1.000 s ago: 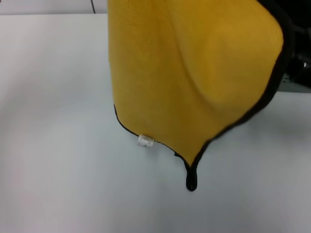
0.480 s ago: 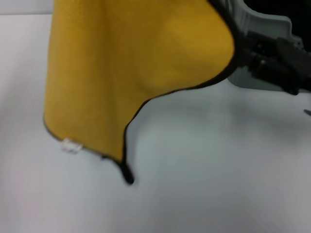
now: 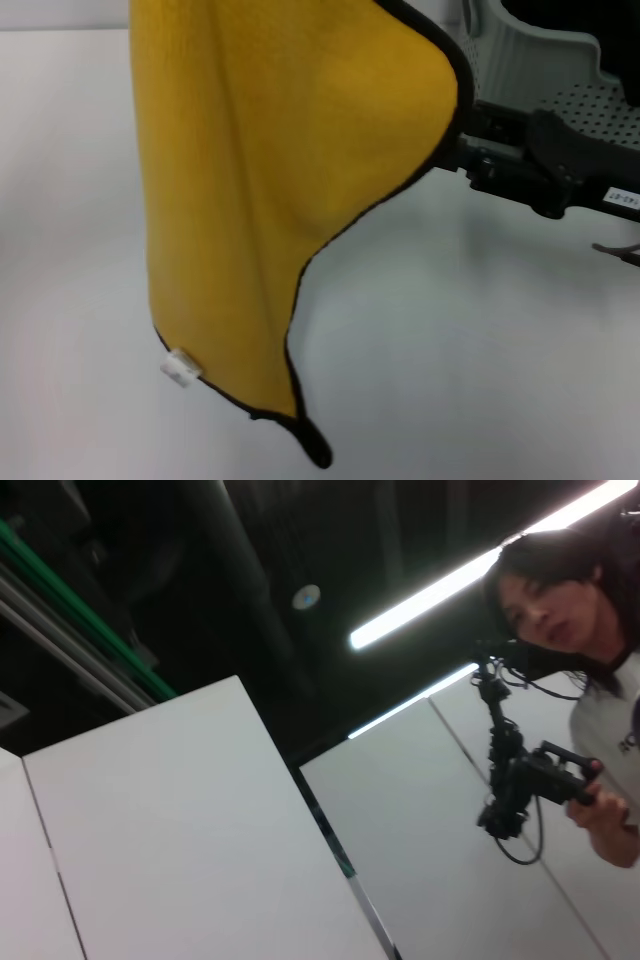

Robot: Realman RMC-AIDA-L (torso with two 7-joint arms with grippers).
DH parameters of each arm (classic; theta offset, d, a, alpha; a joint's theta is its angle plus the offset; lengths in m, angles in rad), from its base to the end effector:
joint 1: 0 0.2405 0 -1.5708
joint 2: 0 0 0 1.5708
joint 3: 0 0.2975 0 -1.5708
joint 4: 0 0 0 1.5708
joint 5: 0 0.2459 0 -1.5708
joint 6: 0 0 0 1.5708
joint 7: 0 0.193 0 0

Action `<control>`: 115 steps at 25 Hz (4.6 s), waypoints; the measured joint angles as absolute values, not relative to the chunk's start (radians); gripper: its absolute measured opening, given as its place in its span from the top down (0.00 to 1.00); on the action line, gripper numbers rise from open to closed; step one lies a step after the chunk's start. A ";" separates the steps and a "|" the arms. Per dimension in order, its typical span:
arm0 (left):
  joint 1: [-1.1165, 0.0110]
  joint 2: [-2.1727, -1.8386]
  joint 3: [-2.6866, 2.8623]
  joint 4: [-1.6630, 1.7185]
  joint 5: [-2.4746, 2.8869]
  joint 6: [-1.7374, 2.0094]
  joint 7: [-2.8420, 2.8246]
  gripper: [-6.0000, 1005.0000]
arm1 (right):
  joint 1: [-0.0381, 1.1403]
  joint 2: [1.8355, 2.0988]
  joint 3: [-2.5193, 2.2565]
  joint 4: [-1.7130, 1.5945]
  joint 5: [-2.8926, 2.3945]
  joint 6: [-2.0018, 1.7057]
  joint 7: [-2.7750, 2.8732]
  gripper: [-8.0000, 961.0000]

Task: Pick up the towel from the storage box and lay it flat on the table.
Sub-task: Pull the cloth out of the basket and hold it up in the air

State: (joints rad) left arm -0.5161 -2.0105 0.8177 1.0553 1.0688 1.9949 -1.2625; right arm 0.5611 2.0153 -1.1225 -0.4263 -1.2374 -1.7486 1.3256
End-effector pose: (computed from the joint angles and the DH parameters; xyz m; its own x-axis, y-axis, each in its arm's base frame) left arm -0.1271 0.3499 0.1239 0.3081 -0.5027 0.8077 -0.1992 -0.8643 -0.4619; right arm 0.2085 0.3764 -0.0489 0.4842 -0.2820 -0.8283 -0.3174 -0.9388 0.1341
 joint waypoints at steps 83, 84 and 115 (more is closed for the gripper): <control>-0.543 -1.948 0.835 1.052 1.483 1.827 -1.562 0.97 | 0.402 2.014 -0.895 -1.023 -1.256 -1.819 1.610 0.99; -0.547 -1.947 0.827 1.062 1.502 1.824 -1.573 0.97 | 0.401 2.015 -0.898 -1.051 -1.257 -1.808 1.621 0.99; -0.529 -1.904 0.773 1.144 1.647 1.880 -1.747 0.97 | 0.322 2.024 -1.095 -1.110 -1.230 -1.742 1.596 0.99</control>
